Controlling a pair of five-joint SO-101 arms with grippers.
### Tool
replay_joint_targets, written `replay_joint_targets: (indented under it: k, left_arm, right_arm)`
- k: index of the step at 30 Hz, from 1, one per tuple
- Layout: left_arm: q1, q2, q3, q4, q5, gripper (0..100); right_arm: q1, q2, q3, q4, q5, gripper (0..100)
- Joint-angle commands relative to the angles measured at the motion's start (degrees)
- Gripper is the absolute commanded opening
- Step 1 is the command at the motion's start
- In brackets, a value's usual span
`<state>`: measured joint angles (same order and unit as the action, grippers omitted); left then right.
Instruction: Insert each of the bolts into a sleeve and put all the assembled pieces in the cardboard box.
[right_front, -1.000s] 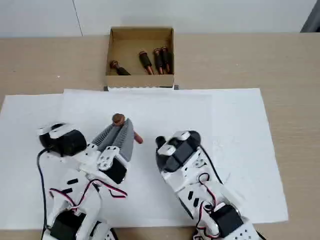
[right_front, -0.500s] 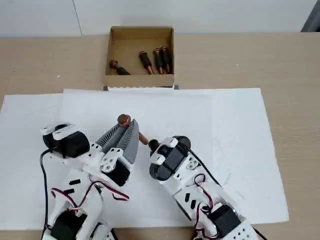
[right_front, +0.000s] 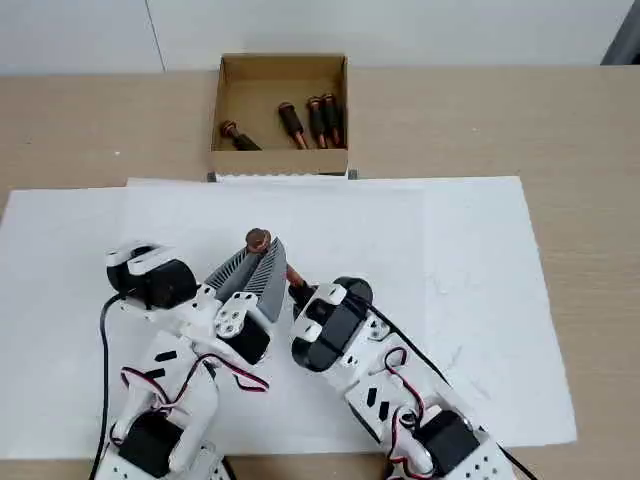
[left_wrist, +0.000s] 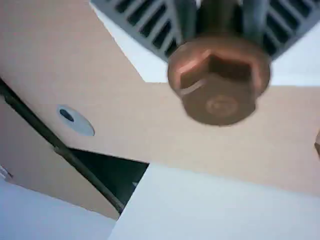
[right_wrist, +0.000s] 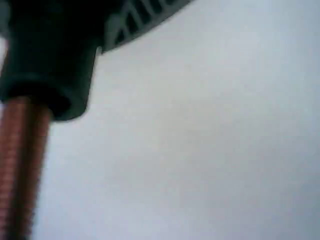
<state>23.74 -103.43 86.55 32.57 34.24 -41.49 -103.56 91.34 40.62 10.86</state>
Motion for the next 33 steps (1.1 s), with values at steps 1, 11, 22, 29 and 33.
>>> replay_joint_targets:
  k: [1, 11, 22, 29, 33]
  left_arm:
    - [0.18, -0.70, -0.22, -1.93, 0.09, 0]
    - [0.26, -0.70, -2.77, 4.13, 0.09, 0]
    - [5.89, -0.53, -3.65, 10.20, 0.09, 0]
    - [7.30, -0.53, -0.66, 15.03, 0.00, 0]
    - [7.30, -0.53, -0.22, 17.58, -0.79, 0]
  right_arm:
    - [-0.48, -0.40, -2.64, -1.80, 0.53, 0.2]
    - [1.45, -0.40, -3.43, -1.80, 0.53, 0.2]
    - [1.54, -0.40, -3.60, -4.44, 1.05, 0.2]
    - [-0.13, -0.40, -3.60, -5.05, 4.04, 0.2]
    - [-0.13, -0.40, -3.60, -5.05, 4.13, 0.2]
